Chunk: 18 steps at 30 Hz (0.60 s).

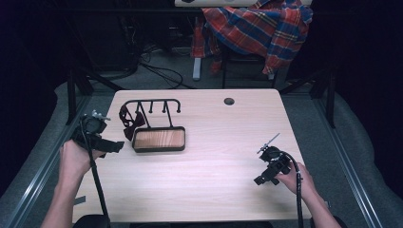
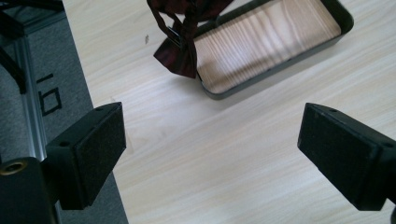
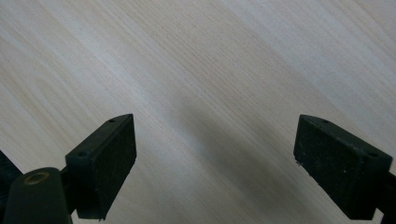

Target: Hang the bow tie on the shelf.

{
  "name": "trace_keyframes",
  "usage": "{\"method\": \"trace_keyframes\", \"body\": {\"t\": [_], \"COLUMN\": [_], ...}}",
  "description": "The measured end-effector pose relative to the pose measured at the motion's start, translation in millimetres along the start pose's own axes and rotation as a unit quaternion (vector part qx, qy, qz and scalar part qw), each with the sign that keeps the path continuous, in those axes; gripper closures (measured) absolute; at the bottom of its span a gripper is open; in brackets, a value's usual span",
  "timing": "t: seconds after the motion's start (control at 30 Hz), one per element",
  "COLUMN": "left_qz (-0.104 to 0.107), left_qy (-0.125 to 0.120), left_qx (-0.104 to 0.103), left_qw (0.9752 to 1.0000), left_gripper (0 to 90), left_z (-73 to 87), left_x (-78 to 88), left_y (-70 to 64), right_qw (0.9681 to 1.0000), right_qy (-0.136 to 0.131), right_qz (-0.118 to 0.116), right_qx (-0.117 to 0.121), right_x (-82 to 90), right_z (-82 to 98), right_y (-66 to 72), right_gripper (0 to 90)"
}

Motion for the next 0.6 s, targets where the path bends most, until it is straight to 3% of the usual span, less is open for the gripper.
{"method": "trace_keyframes", "body": {"t": [0.3,0.6], "left_qz": [0.010,0.018], "left_qy": [0.022,0.018], "left_qx": [-0.007,-0.009], "left_qw": [0.9997,0.9996], "left_gripper": [7.5,6.9], "left_z": [29.6,51.0], "left_x": [-13.5,-26.2], "left_y": [-18.2,-33.6], "right_qw": [1.0000,1.0000], "right_qy": [0.004,0.003], "right_qz": [0.005,0.000], "right_qx": [-0.002,-0.009], "right_x": [0.7,0.3], "right_z": [0.6,0.4], "right_y": [-2.4,-2.2], "right_gripper": [12.9,12.8]}}
Point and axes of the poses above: each handheld gripper's, and its own axes: x roughly backward along the jaws, z roughly out of its underside, y roughly to its left, the point moved 9 cm from there along -x, roughly forward along the jaws, and after that the axes turned 9 degrees about y, right-handed, at the moved point
